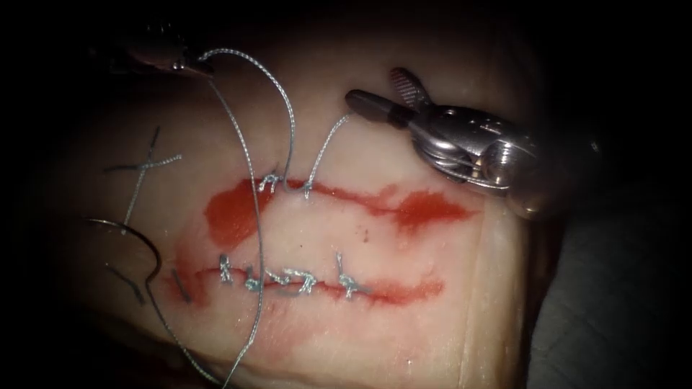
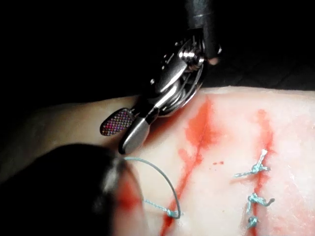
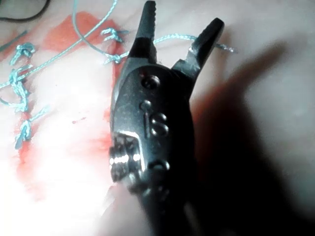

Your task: Wound Closure

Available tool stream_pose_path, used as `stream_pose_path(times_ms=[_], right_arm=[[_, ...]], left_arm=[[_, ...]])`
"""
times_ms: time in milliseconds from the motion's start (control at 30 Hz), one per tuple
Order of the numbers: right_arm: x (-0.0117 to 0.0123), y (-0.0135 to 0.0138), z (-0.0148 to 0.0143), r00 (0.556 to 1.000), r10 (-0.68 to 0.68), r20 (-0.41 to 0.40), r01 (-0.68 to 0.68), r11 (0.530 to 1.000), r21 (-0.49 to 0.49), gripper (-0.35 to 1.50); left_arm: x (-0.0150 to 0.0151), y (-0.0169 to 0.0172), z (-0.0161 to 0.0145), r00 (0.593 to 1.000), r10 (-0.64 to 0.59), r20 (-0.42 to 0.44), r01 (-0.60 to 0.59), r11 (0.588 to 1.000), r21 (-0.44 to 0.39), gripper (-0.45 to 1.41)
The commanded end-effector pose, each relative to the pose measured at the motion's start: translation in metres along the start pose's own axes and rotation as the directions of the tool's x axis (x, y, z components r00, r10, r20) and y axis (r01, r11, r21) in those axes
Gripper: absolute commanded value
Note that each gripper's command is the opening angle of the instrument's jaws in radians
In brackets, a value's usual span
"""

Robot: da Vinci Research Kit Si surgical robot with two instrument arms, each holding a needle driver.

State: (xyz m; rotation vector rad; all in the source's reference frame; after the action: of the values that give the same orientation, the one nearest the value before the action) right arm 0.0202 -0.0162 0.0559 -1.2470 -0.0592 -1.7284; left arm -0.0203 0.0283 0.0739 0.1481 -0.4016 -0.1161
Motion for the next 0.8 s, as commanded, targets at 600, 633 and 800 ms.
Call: stream_pose_path(times_ms=[600, 633, 800], right_arm=[[0.0056, 0.003, 0.0032, 0.966, 0.248, 0.077, -0.165, 0.816, -0.554, 0.79], [0.0056, 0.0034, 0.003, 0.943, 0.325, 0.069, -0.213, 0.751, -0.624, 0.78], [0.0053, 0.0037, 0.0036, 0.892, 0.437, 0.119, -0.266, 0.718, -0.643, 0.81]], left_arm=[[-0.0018, -0.0002, 0.0071, 0.997, -0.042, 0.068, 0.038, 0.997, 0.063, -0.45], [-0.0013, -0.0002, 0.008, 0.997, -0.029, 0.067, 0.025, 0.998, 0.055, -0.45], [0.0003, -0.0012, 0.0098, 0.998, -0.045, 0.044, 0.041, 0.994, 0.102, -0.45]])
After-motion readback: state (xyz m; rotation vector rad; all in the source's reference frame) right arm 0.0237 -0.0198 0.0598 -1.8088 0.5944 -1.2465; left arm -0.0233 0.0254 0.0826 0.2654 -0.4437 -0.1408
